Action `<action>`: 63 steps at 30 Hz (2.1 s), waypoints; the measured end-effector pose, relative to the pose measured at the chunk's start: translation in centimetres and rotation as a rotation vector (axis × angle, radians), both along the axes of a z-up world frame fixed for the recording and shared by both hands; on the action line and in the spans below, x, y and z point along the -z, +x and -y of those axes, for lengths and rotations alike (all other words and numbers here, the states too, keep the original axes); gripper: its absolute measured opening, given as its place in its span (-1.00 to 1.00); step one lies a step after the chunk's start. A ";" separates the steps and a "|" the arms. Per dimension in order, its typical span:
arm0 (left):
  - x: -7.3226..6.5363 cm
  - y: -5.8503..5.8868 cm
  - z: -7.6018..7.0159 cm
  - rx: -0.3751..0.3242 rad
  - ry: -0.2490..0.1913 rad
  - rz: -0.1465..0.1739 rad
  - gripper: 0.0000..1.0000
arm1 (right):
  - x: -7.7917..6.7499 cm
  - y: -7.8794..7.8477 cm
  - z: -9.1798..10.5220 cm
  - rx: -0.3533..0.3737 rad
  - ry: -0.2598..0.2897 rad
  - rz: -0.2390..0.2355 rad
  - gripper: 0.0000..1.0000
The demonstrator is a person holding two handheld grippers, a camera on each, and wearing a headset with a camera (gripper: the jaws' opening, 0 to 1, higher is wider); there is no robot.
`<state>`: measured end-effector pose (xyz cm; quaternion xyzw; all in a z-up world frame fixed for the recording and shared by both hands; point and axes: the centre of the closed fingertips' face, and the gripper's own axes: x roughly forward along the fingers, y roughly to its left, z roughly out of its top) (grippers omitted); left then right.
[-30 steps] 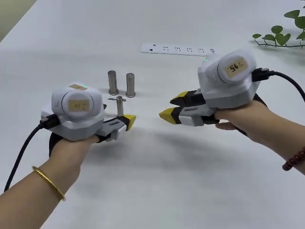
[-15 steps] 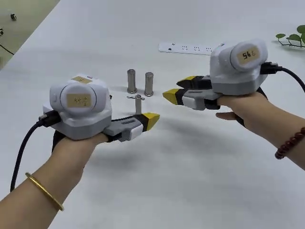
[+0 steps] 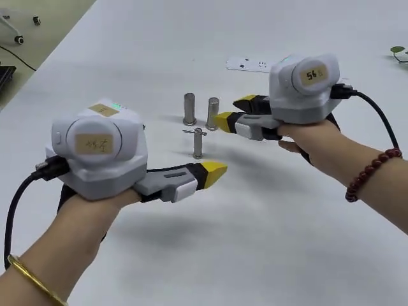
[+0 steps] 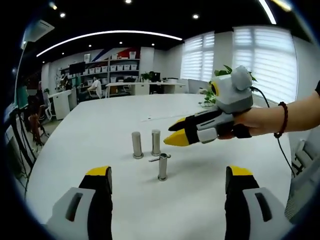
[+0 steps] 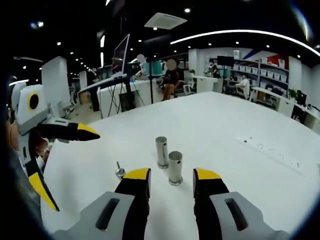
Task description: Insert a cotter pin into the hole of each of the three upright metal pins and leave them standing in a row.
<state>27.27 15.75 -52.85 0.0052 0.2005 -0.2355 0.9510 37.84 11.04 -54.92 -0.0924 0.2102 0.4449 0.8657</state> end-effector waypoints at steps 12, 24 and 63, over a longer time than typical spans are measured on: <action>-0.2 -0.9 -0.8 0.026 0.037 0.007 0.97 | 1.1 1.4 -2.1 -0.005 0.017 -0.027 -0.49; 0.1 -1.8 -1.0 0.029 0.009 -0.008 0.97 | 2.7 1.8 -2.9 -0.006 -0.002 -0.060 -0.69; 0.0 -1.0 -0.7 0.040 0.058 0.015 0.97 | 1.8 -2.3 2.3 -0.080 -0.084 -0.005 -0.85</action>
